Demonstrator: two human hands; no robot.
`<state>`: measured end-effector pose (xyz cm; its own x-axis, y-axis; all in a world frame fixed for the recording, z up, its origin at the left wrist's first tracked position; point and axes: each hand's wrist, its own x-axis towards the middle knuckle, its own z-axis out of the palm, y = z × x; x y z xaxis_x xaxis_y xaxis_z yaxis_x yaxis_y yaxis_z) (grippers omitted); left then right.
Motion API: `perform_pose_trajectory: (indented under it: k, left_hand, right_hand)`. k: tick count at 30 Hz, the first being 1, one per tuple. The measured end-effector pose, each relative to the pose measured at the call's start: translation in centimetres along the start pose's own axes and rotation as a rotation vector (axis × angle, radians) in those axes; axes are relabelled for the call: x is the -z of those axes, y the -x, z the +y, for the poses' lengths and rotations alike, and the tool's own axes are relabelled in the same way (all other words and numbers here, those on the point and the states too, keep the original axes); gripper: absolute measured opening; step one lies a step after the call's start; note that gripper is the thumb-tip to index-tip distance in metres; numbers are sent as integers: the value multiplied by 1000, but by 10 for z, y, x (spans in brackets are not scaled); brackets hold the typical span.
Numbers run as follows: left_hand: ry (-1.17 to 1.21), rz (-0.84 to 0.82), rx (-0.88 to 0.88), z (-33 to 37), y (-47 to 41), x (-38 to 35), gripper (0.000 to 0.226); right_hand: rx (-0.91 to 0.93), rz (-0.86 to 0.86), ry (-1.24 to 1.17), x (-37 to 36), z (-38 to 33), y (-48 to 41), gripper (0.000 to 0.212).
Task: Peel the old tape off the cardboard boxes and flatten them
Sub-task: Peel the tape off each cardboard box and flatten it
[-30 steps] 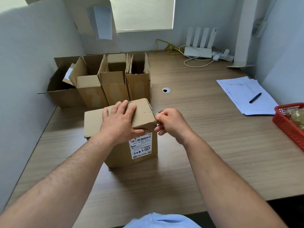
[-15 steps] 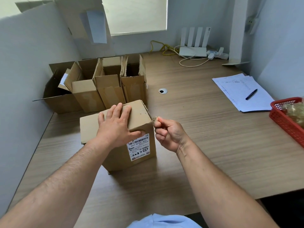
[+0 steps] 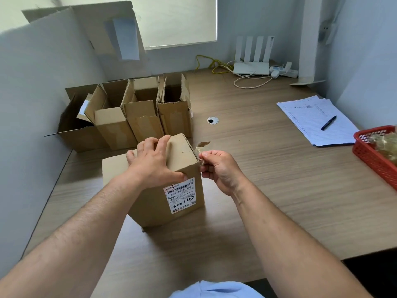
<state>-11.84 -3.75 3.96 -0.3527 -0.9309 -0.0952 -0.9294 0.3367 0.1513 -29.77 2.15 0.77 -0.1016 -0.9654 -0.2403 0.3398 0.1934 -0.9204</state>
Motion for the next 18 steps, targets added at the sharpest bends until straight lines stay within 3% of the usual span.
perform_pose_trajectory:
  k: [5,9,14,18]
  left_hand:
    - [-123,-246,5,-7,-4,19,126]
    - [92,-292,10,-4,-3,35,125]
    - [442,-54,-48,-7,16,38,128]
    - [786,195,-22,-7,38,11,126]
  right_hand:
    - [16,-95,99,-9,-13,1,23]
    - [64,-149,177,-17,-28,5,20]
    - [178,-172,205,-26,-61,14,19]
    - [416,38,721,-35,-72,15,20]
